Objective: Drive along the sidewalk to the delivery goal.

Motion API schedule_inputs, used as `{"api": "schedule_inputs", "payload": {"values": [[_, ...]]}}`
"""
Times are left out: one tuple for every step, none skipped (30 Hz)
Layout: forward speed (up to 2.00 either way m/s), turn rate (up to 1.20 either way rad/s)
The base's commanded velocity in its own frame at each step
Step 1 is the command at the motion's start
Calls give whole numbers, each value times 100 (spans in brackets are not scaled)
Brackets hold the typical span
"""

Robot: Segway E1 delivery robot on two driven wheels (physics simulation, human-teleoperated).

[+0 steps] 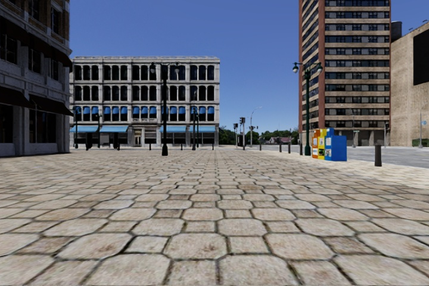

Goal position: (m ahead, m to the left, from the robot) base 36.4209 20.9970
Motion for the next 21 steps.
{"api": "schedule_inputs", "payload": {"values": [[200, 0], [200, 0], [200, 0], [200, 0], [200, 0], [200, 0], [200, 0], [200, 0], [200, 0], [200, 0], [200, 0], [200, 0], [200, 0], [200, 0], [200, 0], [200, 0], [200, 0], [200, 0], [200, 0], [200, 0], [200, 0]]}}
